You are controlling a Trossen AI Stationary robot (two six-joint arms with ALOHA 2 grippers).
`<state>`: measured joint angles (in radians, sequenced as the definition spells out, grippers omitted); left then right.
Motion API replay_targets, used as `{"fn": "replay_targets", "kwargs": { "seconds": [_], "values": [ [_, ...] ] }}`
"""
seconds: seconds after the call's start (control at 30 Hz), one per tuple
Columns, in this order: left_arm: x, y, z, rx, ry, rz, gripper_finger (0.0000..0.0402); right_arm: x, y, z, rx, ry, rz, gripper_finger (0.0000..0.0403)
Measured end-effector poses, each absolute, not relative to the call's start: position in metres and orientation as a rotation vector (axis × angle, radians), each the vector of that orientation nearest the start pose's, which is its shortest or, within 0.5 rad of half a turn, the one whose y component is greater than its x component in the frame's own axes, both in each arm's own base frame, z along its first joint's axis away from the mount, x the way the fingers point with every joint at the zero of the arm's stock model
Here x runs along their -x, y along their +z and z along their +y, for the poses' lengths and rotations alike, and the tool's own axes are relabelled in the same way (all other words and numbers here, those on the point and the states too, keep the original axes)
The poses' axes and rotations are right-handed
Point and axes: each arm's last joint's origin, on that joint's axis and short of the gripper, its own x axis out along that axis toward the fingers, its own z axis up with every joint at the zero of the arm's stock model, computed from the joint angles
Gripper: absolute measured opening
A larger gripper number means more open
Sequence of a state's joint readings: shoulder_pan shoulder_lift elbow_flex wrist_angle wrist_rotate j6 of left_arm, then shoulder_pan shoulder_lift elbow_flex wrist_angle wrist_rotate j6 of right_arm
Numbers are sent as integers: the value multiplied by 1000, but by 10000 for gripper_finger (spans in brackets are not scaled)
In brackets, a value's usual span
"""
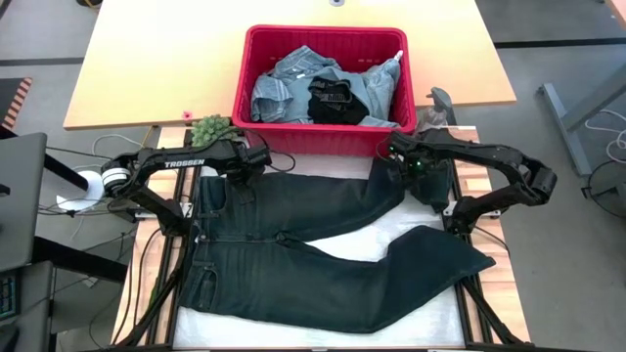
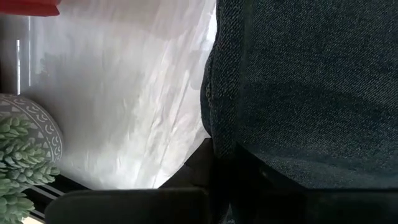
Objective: Fold Laundry from Bin
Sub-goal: Fold the black pants
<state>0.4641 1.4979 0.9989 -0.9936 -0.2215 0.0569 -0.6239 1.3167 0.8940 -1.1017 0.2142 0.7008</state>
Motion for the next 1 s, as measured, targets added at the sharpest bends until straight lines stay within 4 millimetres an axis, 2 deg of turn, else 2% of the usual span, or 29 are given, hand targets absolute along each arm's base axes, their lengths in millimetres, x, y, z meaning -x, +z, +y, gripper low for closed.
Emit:
{"fn": "replay_targets", "kwargs": {
  "seconds": [0.17, 0.2, 0.33, 0.5, 0.67, 0.8, 1.0],
  "values": [
    [-223, 207, 119, 139, 508, 1520, 11, -166, 217, -126, -811, -1161, 1249, 33],
    [-223, 207, 119, 139, 508, 1520, 11, -167, 217, -126, -797, -1146, 1249, 21],
    [-221, 207, 118, 128, 530, 1538, 11, -172, 225, -124, -752, -1140, 1222, 19],
    [-216, 211, 117, 118, 549, 1554, 11, -180, 258, -120, -678, -1176, 1112, 19],
    [-207, 229, 112, 134, 595, 1466, 11, -180, 285, -108, -617, -1246, 1118, 19],
    [-197, 247, 107, 154, 642, 1366, 11, -186, 297, -89, -552, -1264, 1097, 19],
    [-179, 270, 97, 215, 707, 1243, 11, -197, 296, -41, -420, -1246, 1019, 19]
  ]
}}
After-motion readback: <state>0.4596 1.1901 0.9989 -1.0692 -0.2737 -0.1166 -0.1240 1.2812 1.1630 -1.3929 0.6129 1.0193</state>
